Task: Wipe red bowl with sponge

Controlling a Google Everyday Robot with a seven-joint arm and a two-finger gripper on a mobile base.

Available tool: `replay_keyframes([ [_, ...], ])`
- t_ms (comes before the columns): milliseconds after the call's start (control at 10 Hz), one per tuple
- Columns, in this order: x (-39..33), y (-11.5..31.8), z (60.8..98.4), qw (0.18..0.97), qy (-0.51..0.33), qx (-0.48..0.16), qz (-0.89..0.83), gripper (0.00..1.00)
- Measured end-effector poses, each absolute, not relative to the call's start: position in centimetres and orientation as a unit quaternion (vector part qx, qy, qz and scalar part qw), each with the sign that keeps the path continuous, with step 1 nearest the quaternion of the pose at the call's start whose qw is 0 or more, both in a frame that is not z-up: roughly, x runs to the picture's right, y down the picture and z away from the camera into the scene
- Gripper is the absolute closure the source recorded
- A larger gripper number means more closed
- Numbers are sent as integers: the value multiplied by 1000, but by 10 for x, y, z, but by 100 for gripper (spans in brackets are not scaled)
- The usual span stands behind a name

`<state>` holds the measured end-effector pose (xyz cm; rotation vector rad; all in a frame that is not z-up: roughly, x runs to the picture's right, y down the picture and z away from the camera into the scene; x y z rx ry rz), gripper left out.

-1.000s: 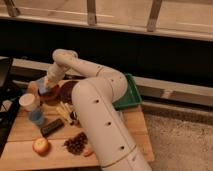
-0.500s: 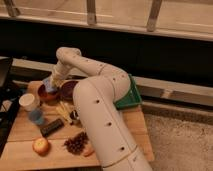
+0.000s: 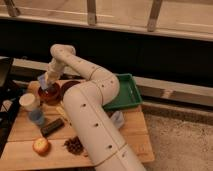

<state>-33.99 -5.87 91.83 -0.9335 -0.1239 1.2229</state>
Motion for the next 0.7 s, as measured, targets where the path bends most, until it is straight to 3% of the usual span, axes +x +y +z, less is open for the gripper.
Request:
replay_keyframes([
  [700, -302, -32, 902, 701, -35, -431, 568, 100],
])
